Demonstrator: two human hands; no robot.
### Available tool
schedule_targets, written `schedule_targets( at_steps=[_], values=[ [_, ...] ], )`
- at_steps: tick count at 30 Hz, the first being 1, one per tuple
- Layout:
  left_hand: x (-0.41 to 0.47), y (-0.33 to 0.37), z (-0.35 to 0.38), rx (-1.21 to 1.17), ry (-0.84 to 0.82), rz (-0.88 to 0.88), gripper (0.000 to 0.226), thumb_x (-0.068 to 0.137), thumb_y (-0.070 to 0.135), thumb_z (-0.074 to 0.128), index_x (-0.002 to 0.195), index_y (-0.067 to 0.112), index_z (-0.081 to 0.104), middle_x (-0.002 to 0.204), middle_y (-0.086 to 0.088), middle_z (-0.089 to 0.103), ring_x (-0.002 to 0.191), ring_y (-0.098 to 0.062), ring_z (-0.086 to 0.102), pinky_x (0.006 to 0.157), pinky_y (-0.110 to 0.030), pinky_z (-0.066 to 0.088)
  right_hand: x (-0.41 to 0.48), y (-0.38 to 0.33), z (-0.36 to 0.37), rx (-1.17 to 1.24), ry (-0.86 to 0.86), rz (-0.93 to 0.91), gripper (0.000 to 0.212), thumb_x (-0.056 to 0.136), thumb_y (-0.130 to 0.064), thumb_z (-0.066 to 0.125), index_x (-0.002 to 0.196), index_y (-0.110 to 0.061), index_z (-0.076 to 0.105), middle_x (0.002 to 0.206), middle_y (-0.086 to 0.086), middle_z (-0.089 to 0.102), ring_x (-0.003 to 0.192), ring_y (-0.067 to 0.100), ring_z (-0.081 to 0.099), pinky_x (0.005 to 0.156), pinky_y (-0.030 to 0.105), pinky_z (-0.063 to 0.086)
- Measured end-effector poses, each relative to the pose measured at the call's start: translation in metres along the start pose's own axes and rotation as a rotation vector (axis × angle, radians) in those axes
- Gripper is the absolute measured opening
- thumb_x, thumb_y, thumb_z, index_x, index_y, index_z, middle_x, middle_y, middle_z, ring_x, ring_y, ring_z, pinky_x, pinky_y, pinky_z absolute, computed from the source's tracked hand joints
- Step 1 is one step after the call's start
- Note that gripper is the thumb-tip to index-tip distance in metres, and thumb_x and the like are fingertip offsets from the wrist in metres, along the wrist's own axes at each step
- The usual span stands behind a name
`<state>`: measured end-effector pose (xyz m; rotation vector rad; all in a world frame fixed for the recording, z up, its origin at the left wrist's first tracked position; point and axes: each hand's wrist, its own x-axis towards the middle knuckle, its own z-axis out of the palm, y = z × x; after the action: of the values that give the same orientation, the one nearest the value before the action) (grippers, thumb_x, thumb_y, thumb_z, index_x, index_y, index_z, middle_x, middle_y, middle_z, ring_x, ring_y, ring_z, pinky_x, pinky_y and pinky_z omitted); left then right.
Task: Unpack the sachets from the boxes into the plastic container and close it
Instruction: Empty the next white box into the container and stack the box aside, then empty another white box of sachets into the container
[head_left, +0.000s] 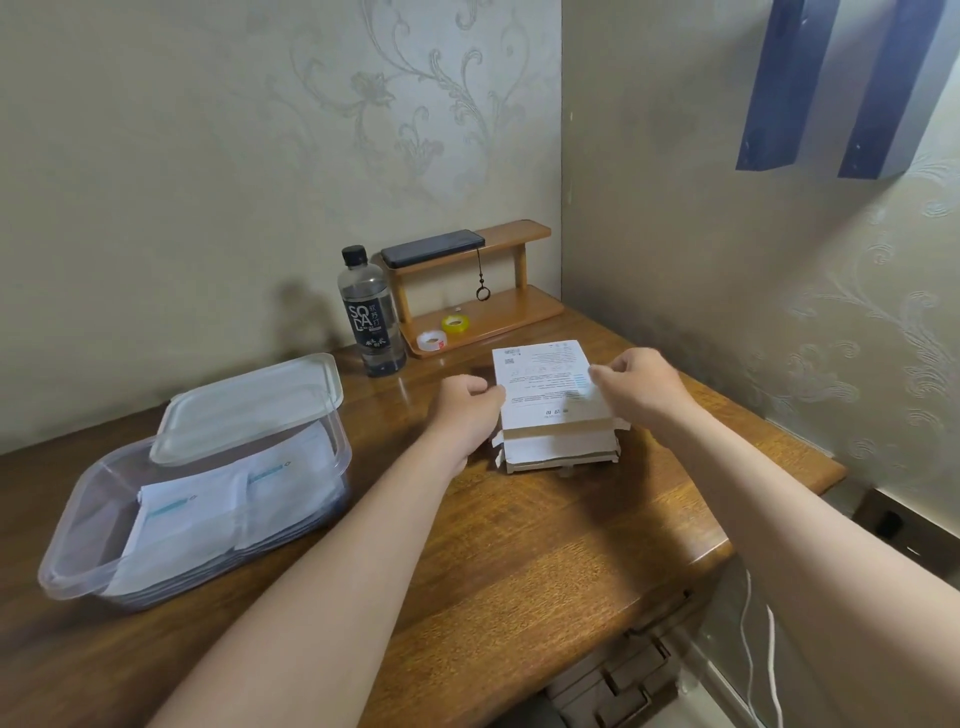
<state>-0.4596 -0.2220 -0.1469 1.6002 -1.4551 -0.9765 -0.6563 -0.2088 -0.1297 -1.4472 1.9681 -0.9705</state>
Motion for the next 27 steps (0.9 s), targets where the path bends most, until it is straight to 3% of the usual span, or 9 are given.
schedule_targets(
  at_steps=[2, 4, 7, 11, 16, 20, 22, 24, 27],
  values=[
    [-0.006, 0.011, -0.015, -0.034, 0.039, 0.022, 0.011, 0.095, 0.024, 0.059, 0.085, 0.023, 0.064, 0.092, -0.005, 0.059, 0.087, -0.023, 0.060, 0.093, -0.044, 0.056, -0.007, -0.018, -0.003, -0.018, 0.070, -0.076, 0.021, 0.097, -0.028, 0.054, 0.089, -0.010, 0.063, 0.087, 0.006, 0.065, 0.075, 0.017, 0.057, 0.065, 0.033, 0.046],
    [-0.014, 0.022, -0.038, -0.058, 0.094, 0.070, 0.007, 0.095, 0.025, 0.060, 0.092, 0.026, 0.066, 0.104, -0.002, 0.065, 0.104, -0.028, 0.065, 0.100, -0.047, 0.054, -0.016, -0.045, 0.002, 0.005, 0.095, -0.168, 0.020, 0.096, -0.024, 0.053, 0.095, -0.008, 0.064, 0.090, 0.008, 0.066, 0.079, 0.020, 0.060, 0.066, 0.033, 0.048],
    [-0.028, 0.034, -0.085, -0.077, 0.184, 0.137, 0.008, 0.092, 0.023, 0.063, 0.091, 0.024, 0.070, 0.107, -0.001, 0.070, 0.107, -0.023, 0.066, 0.098, -0.043, 0.055, -0.035, -0.096, 0.024, 0.104, 0.028, -0.301, 0.018, 0.097, -0.019, 0.053, 0.095, -0.006, 0.065, 0.086, 0.010, 0.065, 0.073, 0.018, 0.059, 0.061, 0.029, 0.047],
    [-0.054, 0.029, -0.160, -0.096, 0.347, 0.179, 0.015, 0.092, 0.019, 0.062, 0.099, 0.018, 0.075, 0.097, 0.008, 0.071, 0.098, -0.012, 0.067, 0.085, -0.026, 0.055, -0.071, -0.167, 0.072, 0.212, -0.159, -0.440, 0.019, 0.094, -0.016, 0.054, 0.082, -0.007, 0.065, 0.072, 0.005, 0.064, 0.063, 0.016, 0.056, 0.054, 0.026, 0.044],
    [-0.102, -0.007, -0.262, -0.094, 0.576, 0.136, 0.016, 0.079, 0.032, 0.059, 0.082, 0.024, 0.072, 0.088, 0.003, 0.075, 0.090, -0.020, 0.072, 0.088, -0.041, 0.060, -0.122, -0.246, 0.155, 0.249, -0.309, -0.555, 0.022, 0.084, -0.013, 0.056, 0.069, 0.002, 0.061, 0.057, 0.005, 0.054, 0.055, 0.019, 0.048, 0.056, 0.032, 0.041],
    [-0.140, -0.048, -0.339, 0.060, 0.771, 0.073, 0.020, 0.097, 0.025, 0.057, 0.109, 0.018, 0.072, 0.102, 0.006, 0.068, 0.099, -0.017, 0.064, 0.091, -0.033, 0.055, -0.171, -0.302, 0.219, 0.238, -0.436, -0.620, 0.016, 0.085, -0.015, 0.059, 0.076, -0.005, 0.068, 0.065, 0.006, 0.065, 0.069, 0.029, 0.064, 0.069, 0.041, 0.056],
    [-0.157, -0.073, -0.375, 0.085, 0.851, 0.022, 0.020, 0.098, 0.023, 0.056, 0.109, 0.019, 0.071, 0.101, 0.006, 0.065, 0.100, -0.018, 0.063, 0.091, -0.032, 0.054, -0.197, -0.325, 0.249, 0.211, -0.500, -0.648, 0.017, 0.084, -0.015, 0.057, 0.078, -0.003, 0.068, 0.070, 0.010, 0.068, 0.074, 0.032, 0.066, 0.073, 0.043, 0.057],
    [-0.171, -0.099, -0.408, 0.080, 0.917, -0.037, 0.020, 0.096, 0.019, 0.056, 0.109, 0.017, 0.071, 0.102, 0.004, 0.067, 0.104, -0.021, 0.064, 0.093, -0.034, 0.054, -0.220, -0.343, 0.277, 0.158, -0.562, -0.676, 0.017, 0.084, -0.014, 0.055, 0.078, -0.003, 0.067, 0.067, 0.007, 0.063, 0.069, 0.026, 0.059, 0.068, 0.035, 0.052],
    [-0.188, -0.137, -0.441, 0.108, 0.986, -0.134, 0.036, 0.097, 0.016, 0.054, 0.131, 0.012, 0.063, 0.132, -0.006, 0.064, 0.124, -0.025, 0.058, 0.107, -0.040, 0.047, -0.248, -0.360, 0.317, 0.078, -0.638, -0.694, 0.015, 0.086, -0.015, 0.053, 0.082, -0.006, 0.064, 0.070, 0.001, 0.058, 0.073, 0.022, 0.055, 0.070, 0.032, 0.049]
  ],
)
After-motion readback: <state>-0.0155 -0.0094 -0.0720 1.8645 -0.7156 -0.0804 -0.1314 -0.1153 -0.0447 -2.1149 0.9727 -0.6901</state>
